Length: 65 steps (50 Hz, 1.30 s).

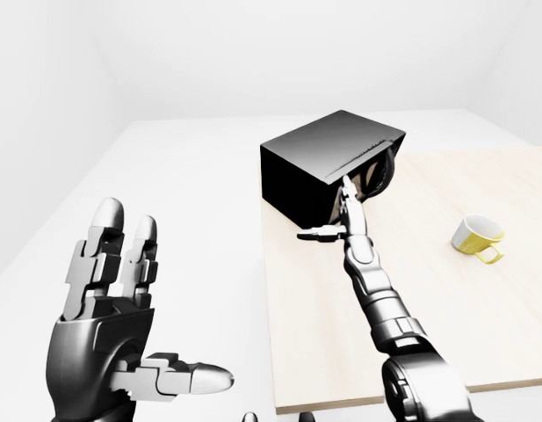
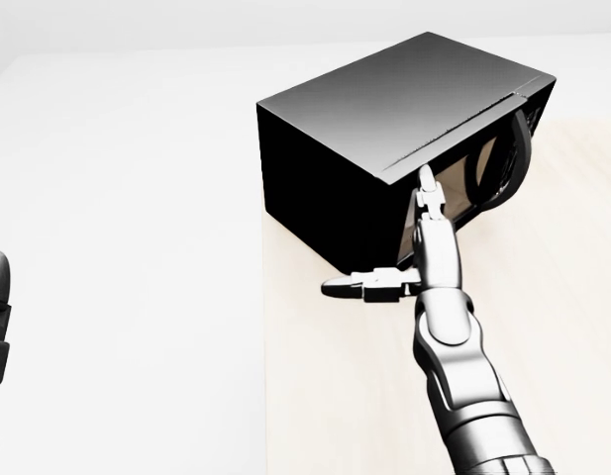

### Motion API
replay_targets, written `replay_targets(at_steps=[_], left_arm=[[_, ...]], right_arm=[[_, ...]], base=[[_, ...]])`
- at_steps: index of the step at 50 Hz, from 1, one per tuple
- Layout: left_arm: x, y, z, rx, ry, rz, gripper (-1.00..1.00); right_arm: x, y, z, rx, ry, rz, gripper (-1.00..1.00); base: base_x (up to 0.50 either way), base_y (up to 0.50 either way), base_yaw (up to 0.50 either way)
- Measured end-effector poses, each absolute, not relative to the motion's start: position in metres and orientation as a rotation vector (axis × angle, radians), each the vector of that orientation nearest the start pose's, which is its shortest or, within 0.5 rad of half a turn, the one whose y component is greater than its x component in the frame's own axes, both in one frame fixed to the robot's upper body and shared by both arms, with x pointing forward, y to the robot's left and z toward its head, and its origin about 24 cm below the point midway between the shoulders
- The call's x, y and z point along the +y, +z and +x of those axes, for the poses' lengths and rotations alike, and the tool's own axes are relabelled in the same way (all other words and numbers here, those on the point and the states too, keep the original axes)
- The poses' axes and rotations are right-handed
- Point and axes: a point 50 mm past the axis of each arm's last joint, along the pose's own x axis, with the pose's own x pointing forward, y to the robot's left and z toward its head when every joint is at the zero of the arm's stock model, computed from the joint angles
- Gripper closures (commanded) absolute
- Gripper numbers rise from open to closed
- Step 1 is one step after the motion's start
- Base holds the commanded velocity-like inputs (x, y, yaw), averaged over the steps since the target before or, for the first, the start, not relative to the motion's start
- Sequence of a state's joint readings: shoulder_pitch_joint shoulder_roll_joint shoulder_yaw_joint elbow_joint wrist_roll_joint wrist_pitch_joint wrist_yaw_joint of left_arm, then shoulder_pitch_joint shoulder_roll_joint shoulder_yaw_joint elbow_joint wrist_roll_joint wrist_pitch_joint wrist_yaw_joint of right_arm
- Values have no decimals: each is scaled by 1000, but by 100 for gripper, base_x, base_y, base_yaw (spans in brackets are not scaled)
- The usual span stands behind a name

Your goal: Close the microwave.

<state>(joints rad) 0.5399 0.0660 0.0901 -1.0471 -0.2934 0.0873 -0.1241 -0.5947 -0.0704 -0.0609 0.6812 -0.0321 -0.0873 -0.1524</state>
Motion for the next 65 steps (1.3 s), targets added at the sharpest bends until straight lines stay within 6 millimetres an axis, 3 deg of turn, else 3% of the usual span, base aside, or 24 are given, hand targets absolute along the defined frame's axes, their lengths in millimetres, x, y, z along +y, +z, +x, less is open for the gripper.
replay_targets(at_steps=[35,41,50,65], left_arm=[[172,175,127,-464,-58,-67,-100],[172,176,127,-468,-58,-65,-100],[172,176,127,-471,-59,-61,-100],[171,177,128,-488,-56,-53,-100]], right_arm=[[-142,70,362,10,-109,-172,-100],[-140,83,359,-17,-93,-162,-100],[-138,113,336,-152,-68,-146,-100],[-146,142,266,-373,-58,-133,-100]], base=[[1,0,0],[0,0,0],[0,0,0],[0,0,0]])
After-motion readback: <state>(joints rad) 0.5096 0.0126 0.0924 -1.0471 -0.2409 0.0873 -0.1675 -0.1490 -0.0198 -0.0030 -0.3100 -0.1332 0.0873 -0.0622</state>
